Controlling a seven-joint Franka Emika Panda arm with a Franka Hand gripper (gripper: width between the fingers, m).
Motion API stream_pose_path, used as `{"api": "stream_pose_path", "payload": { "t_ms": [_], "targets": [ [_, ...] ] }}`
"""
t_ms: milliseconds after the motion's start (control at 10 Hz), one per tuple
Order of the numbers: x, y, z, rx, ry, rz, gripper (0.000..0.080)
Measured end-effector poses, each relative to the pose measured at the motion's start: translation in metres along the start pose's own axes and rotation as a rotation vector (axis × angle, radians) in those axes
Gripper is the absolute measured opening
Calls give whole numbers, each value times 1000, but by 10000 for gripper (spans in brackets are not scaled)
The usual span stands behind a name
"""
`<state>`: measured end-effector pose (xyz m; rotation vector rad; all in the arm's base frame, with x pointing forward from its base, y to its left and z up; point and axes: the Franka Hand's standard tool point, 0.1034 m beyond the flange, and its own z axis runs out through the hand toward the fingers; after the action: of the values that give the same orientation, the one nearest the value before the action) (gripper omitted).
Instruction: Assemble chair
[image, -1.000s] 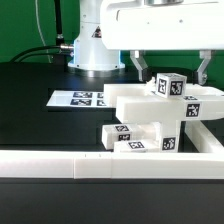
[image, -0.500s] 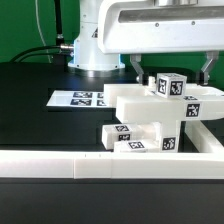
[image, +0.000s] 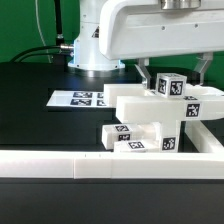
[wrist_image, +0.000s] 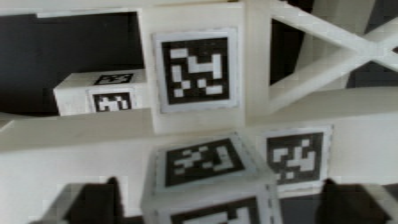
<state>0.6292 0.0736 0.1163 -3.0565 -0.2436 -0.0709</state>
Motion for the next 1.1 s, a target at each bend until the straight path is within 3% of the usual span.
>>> {"api": "stream_pose_path", "payload": {
  "t_ms": [100,200,300,600,800,1100],
  "targets": [
    [0,0,0,0,0,0,380],
    [0,0,0,0,0,0,380],
    [0,0,0,0,0,0,284],
    [0,0,0,1,0,28,284],
    [0,-2,0,38,1,330,284],
    [1,-2,0,41,1,554,284]
  ]
}}
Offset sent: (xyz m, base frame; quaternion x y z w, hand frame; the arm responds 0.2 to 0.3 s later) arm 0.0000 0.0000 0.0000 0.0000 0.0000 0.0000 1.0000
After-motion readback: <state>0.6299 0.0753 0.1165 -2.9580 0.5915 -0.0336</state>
